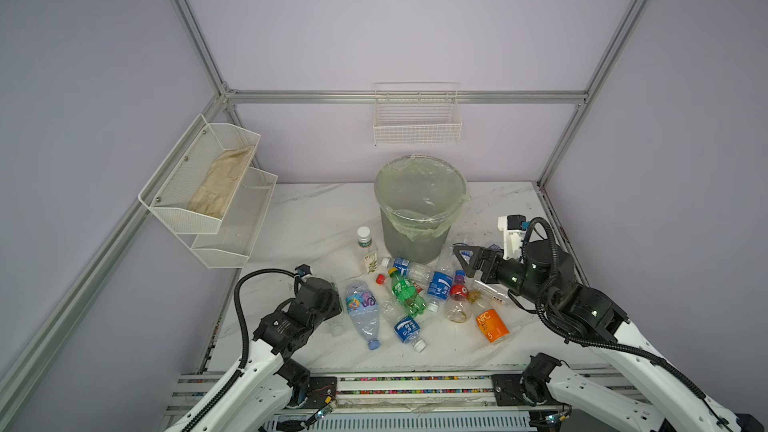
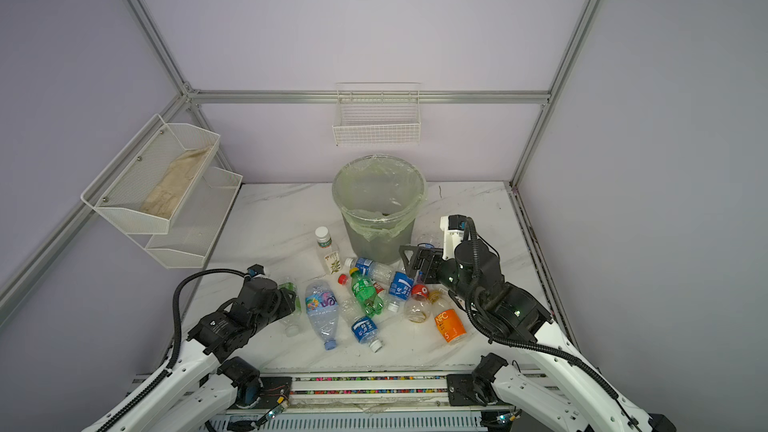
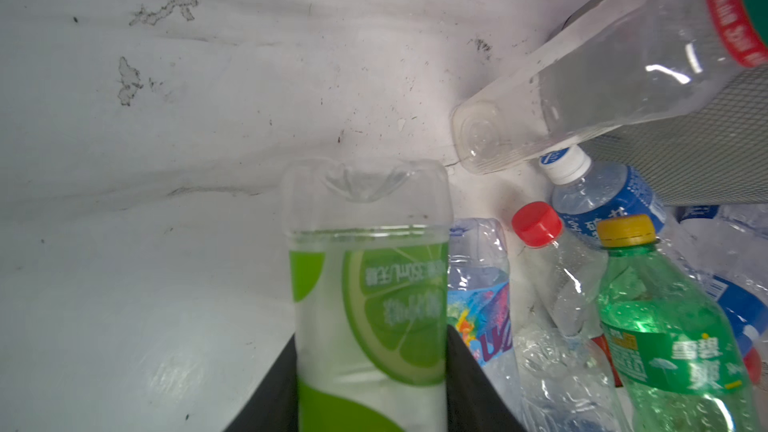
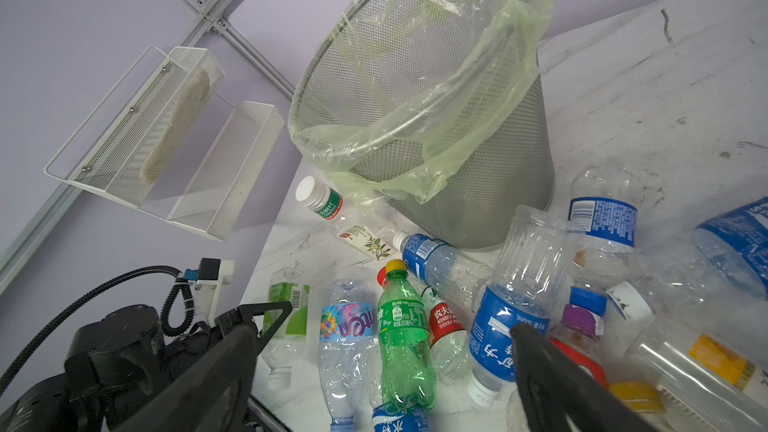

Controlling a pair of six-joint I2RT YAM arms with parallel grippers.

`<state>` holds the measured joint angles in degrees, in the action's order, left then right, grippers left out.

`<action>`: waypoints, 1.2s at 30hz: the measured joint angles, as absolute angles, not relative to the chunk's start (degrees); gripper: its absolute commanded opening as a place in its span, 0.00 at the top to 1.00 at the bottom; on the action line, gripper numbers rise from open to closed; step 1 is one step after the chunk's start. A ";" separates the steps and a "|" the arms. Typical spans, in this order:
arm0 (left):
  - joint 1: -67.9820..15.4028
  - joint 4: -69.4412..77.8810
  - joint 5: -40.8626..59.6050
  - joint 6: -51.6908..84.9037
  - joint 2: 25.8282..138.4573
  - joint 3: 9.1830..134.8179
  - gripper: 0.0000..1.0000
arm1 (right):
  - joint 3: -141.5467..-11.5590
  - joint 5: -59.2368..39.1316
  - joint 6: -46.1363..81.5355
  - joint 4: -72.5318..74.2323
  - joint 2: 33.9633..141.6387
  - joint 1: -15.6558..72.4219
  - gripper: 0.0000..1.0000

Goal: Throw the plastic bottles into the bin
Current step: 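Close the left gripper around the lime-labelled bottle, then lift the lime-labelled bottle with the left gripper over the bin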

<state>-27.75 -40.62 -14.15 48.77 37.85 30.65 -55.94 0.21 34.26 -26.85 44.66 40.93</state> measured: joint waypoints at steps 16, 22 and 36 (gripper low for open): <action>-27.75 -41.39 -13.56 41.89 33.45 47.68 0.70 | -51.68 0.14 35.59 -27.27 42.11 40.93 0.03; -27.75 -40.18 -11.99 38.85 35.86 54.52 0.69 | -49.23 0.12 36.67 -27.31 40.75 40.93 0.03; -27.75 -32.18 -4.84 36.34 42.35 61.82 0.70 | -47.97 0.14 37.26 -27.79 40.07 40.93 0.03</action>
